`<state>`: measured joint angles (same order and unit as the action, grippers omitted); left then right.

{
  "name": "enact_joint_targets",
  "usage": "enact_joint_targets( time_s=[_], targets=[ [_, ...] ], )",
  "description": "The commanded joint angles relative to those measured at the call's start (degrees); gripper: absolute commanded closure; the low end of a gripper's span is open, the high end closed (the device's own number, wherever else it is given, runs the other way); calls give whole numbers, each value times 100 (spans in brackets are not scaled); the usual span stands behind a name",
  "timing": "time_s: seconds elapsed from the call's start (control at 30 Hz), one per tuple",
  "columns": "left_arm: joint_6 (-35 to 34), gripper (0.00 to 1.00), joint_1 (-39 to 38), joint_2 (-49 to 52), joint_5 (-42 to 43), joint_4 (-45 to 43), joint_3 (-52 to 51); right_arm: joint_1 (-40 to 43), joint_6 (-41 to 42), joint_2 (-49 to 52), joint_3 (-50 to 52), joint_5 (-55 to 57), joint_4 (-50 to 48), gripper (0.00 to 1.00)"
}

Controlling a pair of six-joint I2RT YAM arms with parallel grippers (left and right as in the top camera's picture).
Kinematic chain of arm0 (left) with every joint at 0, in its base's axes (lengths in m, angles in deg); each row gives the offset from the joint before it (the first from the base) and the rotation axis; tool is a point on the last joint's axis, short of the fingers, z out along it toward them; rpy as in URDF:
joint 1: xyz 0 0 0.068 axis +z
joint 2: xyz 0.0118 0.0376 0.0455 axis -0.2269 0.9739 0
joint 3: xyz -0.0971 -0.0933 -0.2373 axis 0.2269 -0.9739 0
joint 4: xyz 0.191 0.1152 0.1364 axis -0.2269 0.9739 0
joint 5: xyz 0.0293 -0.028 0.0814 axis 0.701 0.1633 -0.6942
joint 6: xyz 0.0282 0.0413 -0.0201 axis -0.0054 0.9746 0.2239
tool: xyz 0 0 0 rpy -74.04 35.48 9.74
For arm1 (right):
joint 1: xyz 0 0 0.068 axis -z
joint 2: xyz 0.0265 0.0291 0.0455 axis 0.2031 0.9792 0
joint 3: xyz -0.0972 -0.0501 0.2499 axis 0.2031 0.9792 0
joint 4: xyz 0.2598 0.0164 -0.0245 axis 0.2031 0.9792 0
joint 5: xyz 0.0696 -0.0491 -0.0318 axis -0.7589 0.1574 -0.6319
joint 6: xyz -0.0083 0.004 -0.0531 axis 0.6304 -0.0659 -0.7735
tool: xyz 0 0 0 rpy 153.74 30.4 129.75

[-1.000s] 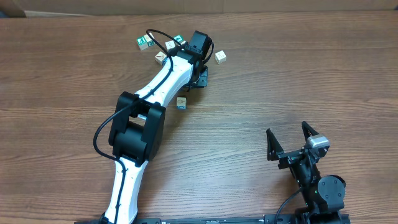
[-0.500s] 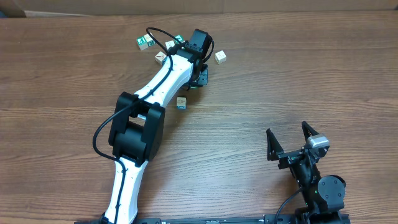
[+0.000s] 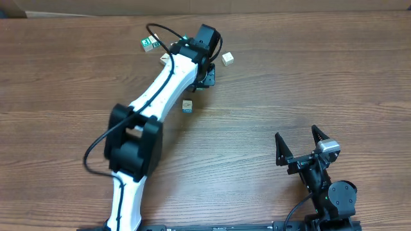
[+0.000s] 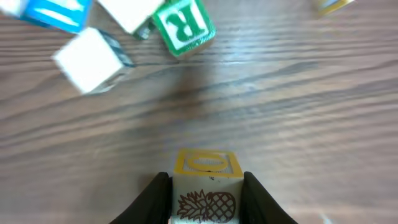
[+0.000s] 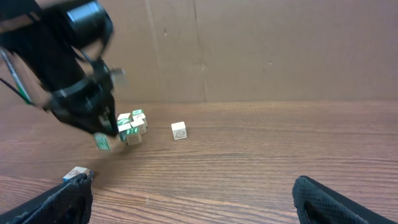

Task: Form a horizontal line
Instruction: 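Carry the yellow block right and set it beside the red block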

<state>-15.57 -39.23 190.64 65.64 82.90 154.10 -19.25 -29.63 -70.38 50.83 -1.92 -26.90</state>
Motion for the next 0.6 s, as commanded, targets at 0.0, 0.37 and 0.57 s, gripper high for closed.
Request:
enact_joint_targets(
  time_s=[0.0,0.37,0.57],
  targets=[
    [-529,74,-127,-723,-44,286,96,26,-22,-68,59,37,-17,0],
    [-1202,75,-629,-739,-920,575,-417,26,-22,-68,59,37,-15,0],
    [-1244,74,-844,-739,-1117,87,-1060,26,-22,-68,59,35,-15,0]
  ],
)
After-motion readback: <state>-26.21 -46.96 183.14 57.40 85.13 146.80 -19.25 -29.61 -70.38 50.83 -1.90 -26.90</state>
